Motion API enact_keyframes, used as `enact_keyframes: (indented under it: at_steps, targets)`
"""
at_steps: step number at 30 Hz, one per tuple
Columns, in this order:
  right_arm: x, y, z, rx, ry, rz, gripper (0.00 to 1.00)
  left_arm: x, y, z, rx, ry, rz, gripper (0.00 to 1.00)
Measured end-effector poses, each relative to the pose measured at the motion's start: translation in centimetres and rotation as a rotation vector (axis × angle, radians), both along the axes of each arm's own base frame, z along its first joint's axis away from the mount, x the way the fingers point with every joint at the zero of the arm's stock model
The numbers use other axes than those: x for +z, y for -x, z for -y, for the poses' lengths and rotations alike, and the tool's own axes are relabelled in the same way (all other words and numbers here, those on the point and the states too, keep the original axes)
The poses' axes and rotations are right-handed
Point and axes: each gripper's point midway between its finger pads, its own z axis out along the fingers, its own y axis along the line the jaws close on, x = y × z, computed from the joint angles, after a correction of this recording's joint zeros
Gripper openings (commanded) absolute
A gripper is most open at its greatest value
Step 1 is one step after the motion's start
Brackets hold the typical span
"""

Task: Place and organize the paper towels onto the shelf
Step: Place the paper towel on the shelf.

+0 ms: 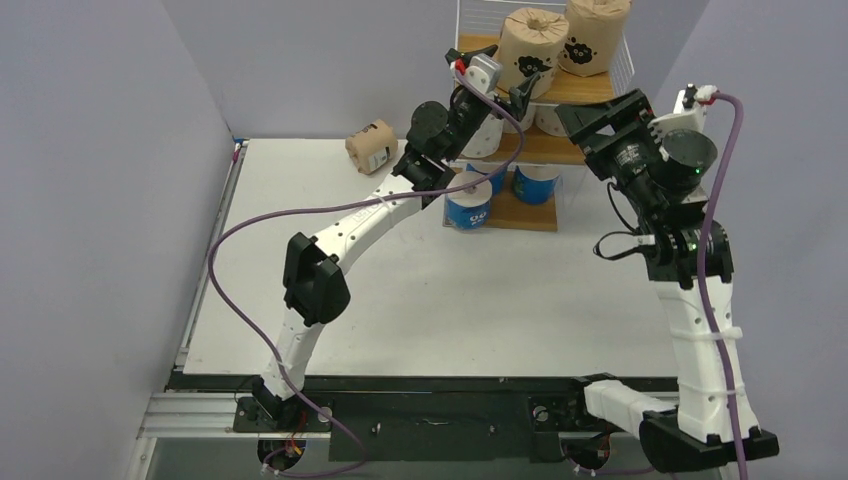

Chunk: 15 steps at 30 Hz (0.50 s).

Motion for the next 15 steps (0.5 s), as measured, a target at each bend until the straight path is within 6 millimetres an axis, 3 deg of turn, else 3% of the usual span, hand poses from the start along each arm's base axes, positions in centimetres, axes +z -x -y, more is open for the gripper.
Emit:
enact_keyframes:
  at_steps: [6,9,15]
  targets:
    - [-0.1,4.7,-0.2,0.018,-0.003,0.117,0.69,-0.7,-1.1,0.0,0.0,0.014,-0.014,0.88]
    - [-1.1,6.2,-0.1,0.017,0.006,0.141,0.69,-1.0,-1.4,0.4,-0.009,0.025,-0.024,0.88]
    - [-2.5,6.3,0.4,-0.008,0.045,0.133,0.68,-1.3,-1.6,0.6,-0.027,0.035,-0.037,0.94]
